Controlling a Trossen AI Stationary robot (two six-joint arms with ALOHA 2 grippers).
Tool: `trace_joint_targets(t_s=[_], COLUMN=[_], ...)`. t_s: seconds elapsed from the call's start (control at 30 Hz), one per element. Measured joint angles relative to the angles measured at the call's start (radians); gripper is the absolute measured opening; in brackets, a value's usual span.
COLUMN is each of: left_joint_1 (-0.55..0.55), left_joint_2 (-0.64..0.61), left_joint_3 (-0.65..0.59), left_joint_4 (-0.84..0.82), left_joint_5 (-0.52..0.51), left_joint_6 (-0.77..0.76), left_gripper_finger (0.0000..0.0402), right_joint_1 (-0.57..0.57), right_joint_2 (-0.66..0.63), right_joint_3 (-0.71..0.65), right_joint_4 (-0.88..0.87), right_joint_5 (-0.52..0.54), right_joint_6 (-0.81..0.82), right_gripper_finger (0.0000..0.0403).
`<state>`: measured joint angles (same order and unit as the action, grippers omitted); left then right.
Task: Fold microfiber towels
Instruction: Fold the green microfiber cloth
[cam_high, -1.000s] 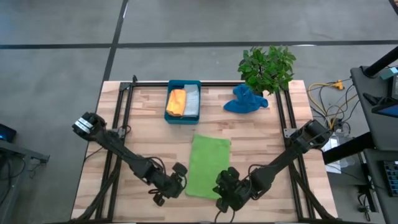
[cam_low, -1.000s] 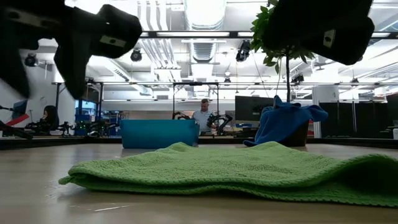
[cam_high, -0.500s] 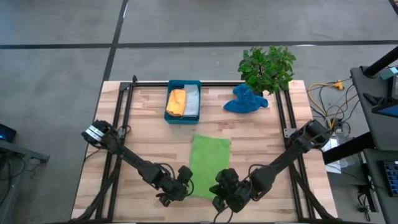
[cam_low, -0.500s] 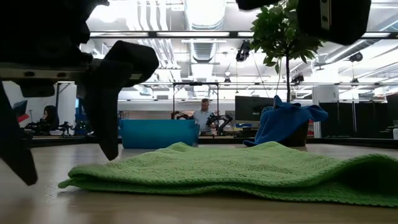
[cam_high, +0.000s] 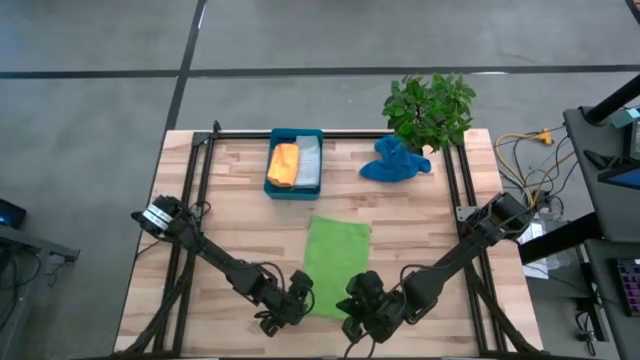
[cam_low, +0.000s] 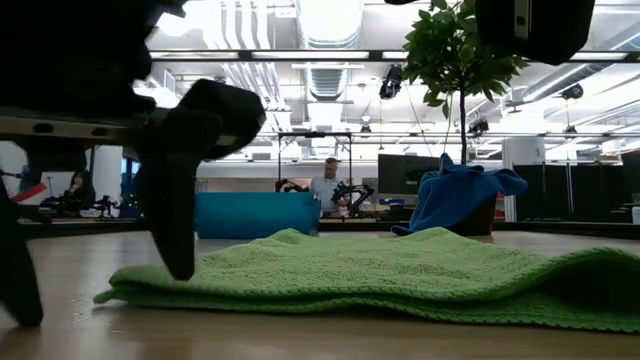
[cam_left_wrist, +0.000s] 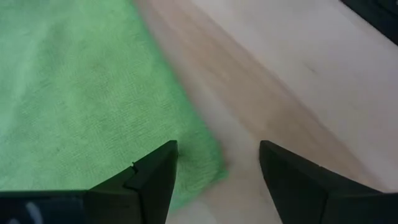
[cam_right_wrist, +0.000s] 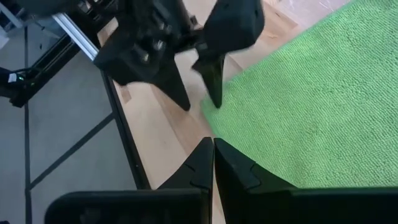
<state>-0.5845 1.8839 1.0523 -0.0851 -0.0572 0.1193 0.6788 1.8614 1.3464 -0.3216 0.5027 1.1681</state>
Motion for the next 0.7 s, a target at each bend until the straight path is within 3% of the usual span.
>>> trace_joint_targets(t_s=[0.13,0.23,0.53,0.7], left_joint_1=[0.016,0.023,0.029,0.041], left_joint_2=[0.056,0.097,0.133,0.1], left_joint_3=[0.006,0.008,0.009,0.014], left_joint_4=[-0.012,-0.038,-0.087,-0.096], left_joint_5=[0.035,0.032,0.044,0.051], left_joint_6=[-0.118,-0.21,-0.326,-0.327], left_gripper_finger=[0.0208,0.0181,0.0012,0.0004], right_joint_1=[0.005,0.015,0.037,0.036], right_joint_2=[0.0,0.0,0.0,0.0], right_joint_3=[-0.001,-0.001,-0.002,-0.002], right_joint_4=[-0.013,-0.016,-0.019,-0.009], right_joint_5=[-0.001,-0.002,-0.004,-0.004], right_joint_6=[0.0,0.001,0.001,-0.032], right_gripper_finger=[0.0009,0.0009,0.0009,0.0009])
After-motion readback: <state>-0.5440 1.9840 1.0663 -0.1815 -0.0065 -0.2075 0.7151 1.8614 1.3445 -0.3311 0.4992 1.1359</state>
